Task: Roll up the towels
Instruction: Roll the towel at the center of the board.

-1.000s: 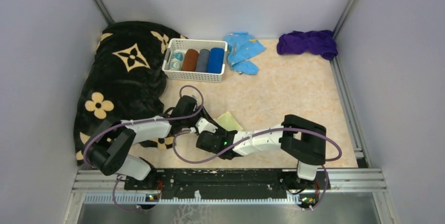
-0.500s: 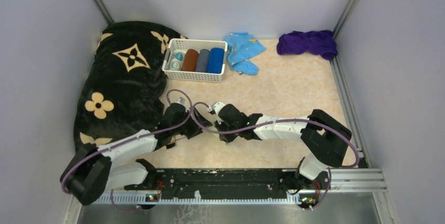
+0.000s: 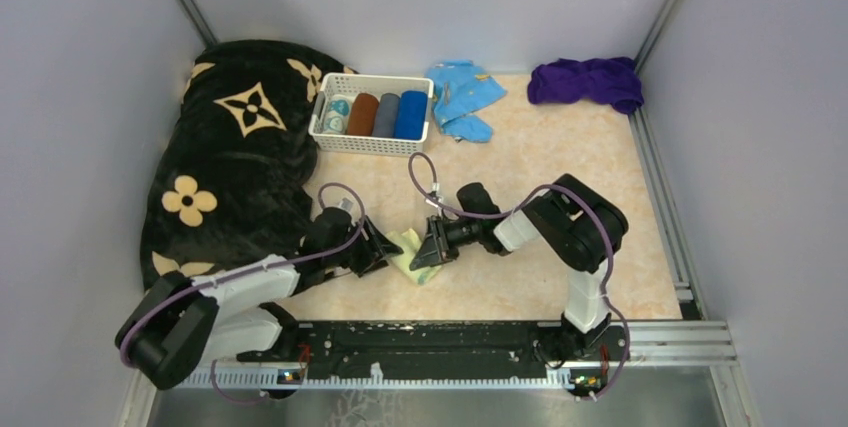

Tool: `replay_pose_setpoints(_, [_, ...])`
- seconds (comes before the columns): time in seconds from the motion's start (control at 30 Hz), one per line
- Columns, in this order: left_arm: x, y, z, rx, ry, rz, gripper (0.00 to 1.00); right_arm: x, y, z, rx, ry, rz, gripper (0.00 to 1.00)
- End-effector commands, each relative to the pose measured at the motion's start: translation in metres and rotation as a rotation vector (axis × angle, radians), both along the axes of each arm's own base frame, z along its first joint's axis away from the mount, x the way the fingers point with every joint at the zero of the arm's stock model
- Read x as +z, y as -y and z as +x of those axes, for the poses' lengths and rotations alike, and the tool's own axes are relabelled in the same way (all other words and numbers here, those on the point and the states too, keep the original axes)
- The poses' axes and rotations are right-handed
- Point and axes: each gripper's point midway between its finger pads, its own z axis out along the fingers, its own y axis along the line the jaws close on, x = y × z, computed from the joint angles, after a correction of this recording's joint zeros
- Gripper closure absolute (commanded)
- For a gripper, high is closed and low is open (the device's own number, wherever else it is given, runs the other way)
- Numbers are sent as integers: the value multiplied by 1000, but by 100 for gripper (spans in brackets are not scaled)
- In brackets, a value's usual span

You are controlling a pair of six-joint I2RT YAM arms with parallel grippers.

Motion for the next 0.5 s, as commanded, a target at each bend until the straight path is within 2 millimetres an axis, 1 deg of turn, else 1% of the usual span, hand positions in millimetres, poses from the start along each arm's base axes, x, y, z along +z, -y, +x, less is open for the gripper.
replay_pose_setpoints(0.0, [-3, 13, 6, -24, -35, -9, 38, -3, 4, -9, -6, -54, 9, 87])
replay_pose_setpoints(0.1, [-16, 13, 7, -24, -91, 38, 43, -3, 14, 0, -29, 59, -105, 77])
replay_pose_setpoints(0.17, [-23, 12, 8, -20, -120, 72, 46, 0, 23, 8, -47, 159, -202, 68])
replay_pose_setpoints(0.27, [-32, 9, 6, -20, -154, 117, 49, 19, 33, 16, -71, 338, -319, 56])
replay_pose_setpoints(0.37, [-37, 5, 5, -17, -168, 143, 50, 35, 41, 20, -84, 529, -452, 49])
replay_pose_setpoints(0.43, [-39, 5, 5, -17, -171, 154, 50, 44, 43, 26, -112, 653, -530, 47])
replay_pose_setpoints(0.47, [-40, 4, 4, -18, -175, 162, 50, 49, 42, 25, -110, 700, -554, 46])
